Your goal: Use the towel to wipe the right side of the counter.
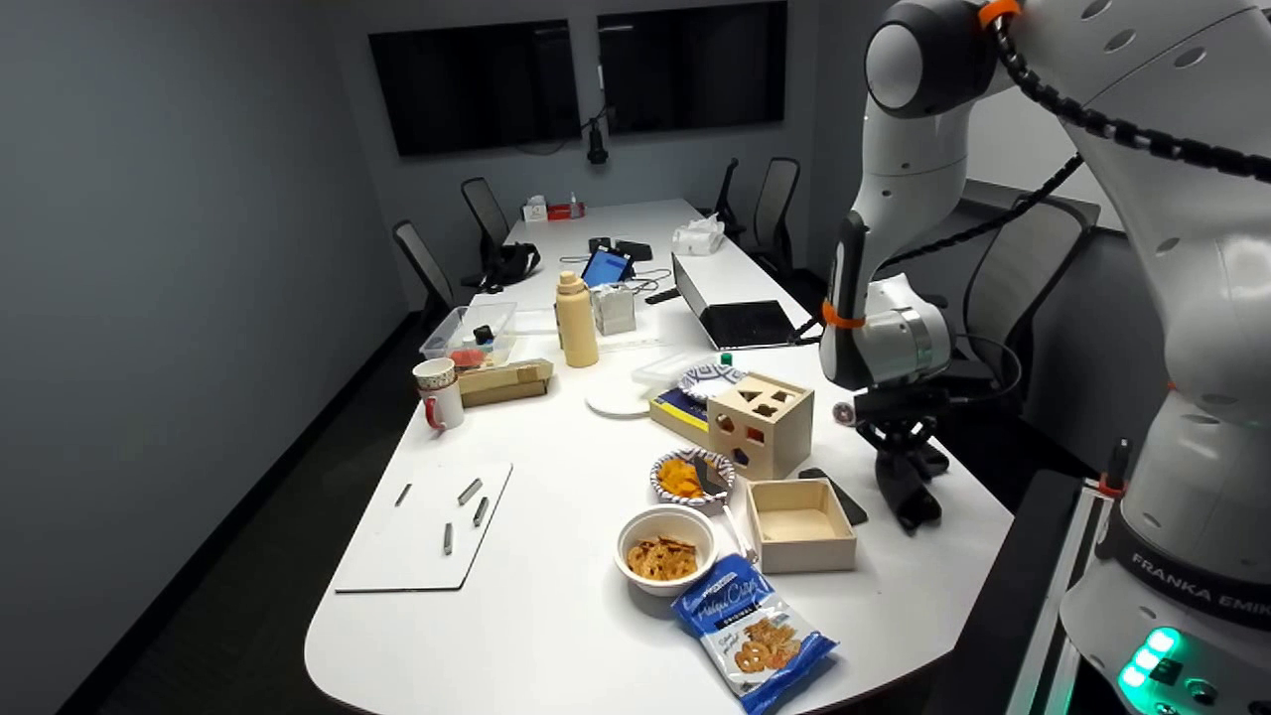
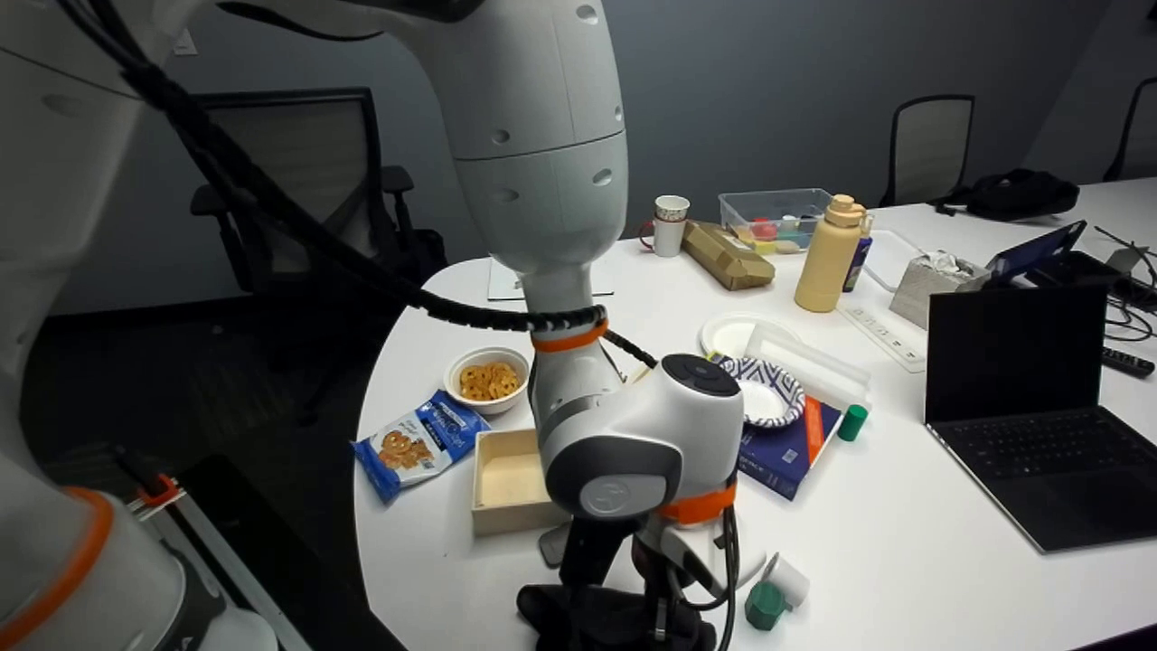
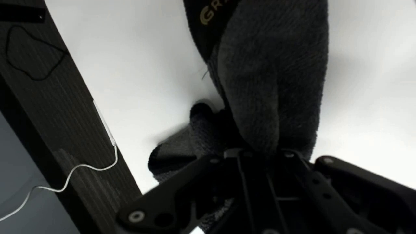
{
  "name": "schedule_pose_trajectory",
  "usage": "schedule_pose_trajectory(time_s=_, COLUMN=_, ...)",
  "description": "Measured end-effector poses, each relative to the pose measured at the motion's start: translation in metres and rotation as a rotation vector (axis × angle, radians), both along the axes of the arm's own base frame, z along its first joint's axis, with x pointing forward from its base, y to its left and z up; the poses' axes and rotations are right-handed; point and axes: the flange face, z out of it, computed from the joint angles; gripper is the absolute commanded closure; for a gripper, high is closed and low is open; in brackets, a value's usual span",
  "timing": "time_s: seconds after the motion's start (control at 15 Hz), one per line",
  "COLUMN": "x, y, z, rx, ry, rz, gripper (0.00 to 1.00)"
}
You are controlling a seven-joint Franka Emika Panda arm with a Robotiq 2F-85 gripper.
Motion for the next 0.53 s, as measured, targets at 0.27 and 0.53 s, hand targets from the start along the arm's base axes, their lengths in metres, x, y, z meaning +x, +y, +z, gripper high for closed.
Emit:
schedule_pose_trajectory(time_s=0.27, x=0.003, y=0.036, z=0.001, rx=0.017, ry=-0.032, rz=0.057, gripper=0.98)
schedule_pose_trajectory(time_s=0.53, x=0.017, y=0.056, z=0.001, rx=0.027, ry=-0.066, rz=0.098, gripper=0.98)
